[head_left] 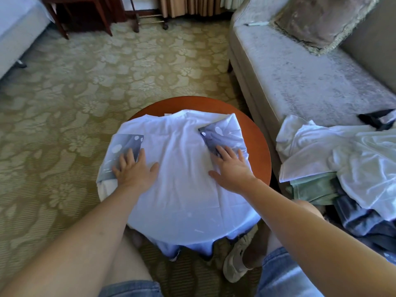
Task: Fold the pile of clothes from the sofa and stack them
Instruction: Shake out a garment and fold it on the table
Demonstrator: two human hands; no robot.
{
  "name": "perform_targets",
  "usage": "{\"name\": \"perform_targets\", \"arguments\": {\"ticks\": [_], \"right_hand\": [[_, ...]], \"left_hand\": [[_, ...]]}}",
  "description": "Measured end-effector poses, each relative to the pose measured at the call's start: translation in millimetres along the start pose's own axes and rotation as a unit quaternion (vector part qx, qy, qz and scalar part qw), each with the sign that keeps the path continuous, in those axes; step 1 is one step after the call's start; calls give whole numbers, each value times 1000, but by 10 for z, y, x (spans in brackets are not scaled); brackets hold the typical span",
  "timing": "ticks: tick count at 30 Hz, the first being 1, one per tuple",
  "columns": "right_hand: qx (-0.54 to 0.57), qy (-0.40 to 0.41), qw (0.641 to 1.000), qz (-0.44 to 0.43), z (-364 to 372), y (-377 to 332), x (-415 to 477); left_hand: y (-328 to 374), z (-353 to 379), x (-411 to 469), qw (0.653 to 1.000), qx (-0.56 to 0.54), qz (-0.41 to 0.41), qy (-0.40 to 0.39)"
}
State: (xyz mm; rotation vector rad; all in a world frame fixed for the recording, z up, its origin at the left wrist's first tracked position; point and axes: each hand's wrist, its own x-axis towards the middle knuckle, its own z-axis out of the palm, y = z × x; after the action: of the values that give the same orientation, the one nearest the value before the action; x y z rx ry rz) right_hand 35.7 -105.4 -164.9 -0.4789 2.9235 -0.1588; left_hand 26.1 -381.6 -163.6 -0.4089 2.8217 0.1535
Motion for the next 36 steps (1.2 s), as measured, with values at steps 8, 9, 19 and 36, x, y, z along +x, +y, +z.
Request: {"name": "perform_targets", "arguments": {"ticks": [8, 9, 19, 36], "right_hand": [[122, 122, 979, 108, -5, -119, 197], [100, 58, 985, 131, 47, -101, 264], [6, 39, 981, 190, 123, 384, 852], [301, 152, 881, 333, 0, 514, -377]], "left_hand": [[-114, 85, -47, 994, -10, 21, 105], [-120, 103, -19, 995, -12, 21, 100], [316, 57, 646, 998, 6, 32, 45], [-527, 33, -292, 962, -248, -72, 92]]}}
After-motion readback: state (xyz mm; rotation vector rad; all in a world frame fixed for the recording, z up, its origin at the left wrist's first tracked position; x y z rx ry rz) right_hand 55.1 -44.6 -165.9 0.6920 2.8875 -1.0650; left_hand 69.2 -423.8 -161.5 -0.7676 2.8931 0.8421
